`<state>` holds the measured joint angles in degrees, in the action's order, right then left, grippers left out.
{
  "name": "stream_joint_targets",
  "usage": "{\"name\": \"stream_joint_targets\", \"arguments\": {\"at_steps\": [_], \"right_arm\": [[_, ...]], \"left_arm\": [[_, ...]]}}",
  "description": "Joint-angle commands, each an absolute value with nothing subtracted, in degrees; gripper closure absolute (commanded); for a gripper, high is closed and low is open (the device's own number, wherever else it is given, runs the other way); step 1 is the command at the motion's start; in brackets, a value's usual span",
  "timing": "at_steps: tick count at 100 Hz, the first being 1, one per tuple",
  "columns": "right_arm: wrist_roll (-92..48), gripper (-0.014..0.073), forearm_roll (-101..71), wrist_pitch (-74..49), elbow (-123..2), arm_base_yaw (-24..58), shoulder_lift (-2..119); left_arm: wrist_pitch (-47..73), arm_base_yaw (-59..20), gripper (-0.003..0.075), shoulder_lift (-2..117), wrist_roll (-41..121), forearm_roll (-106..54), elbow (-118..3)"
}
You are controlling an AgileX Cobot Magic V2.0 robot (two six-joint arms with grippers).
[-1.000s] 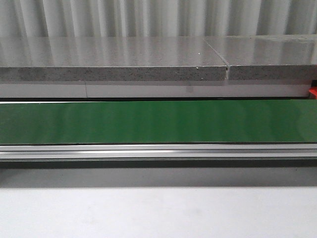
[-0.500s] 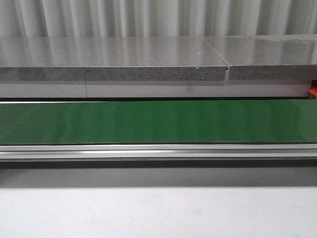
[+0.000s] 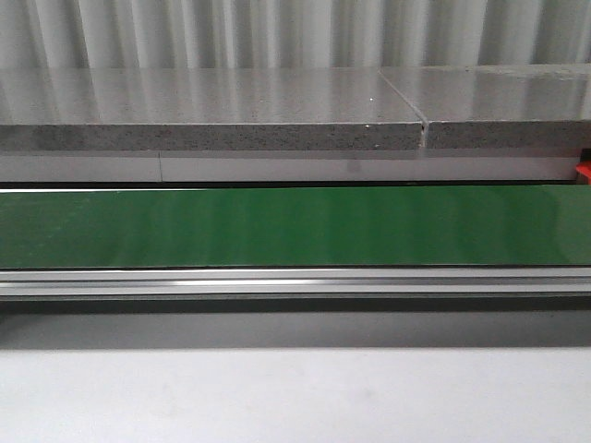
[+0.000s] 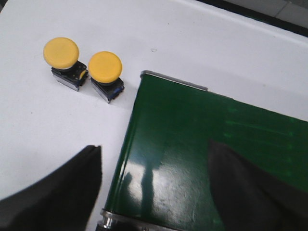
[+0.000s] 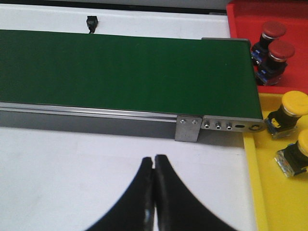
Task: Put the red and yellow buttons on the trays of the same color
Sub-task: 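Move the left gripper to the remaining yellow buttons and grasp one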
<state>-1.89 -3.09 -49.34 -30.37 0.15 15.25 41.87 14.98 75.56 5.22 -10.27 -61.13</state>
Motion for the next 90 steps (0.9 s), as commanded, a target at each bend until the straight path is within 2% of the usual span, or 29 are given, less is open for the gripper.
{"name": "stream_joint_targets", "arguments": {"at_steps": [1, 46, 90], "right_arm": [[-2.4, 0.0662, -2.7, -45.8, -31.7, 0.2, 15.8], [-2.4, 0.0662, -2.7, -45.8, -31.7, 0.2, 15.8], [-2.4, 0.0662, -2.7, -45.8, -31.7, 0.2, 15.8]], "left_arm": [[39.7, 16.1, 0.0142, 77.5, 4.7, -12.2, -65.6], [52.3, 22.6, 0.0148, 95.4, -8.0, -12.0, -83.9], [53.6, 26.6, 0.0157, 107.0, -21.6, -13.3, -89.7]]}}
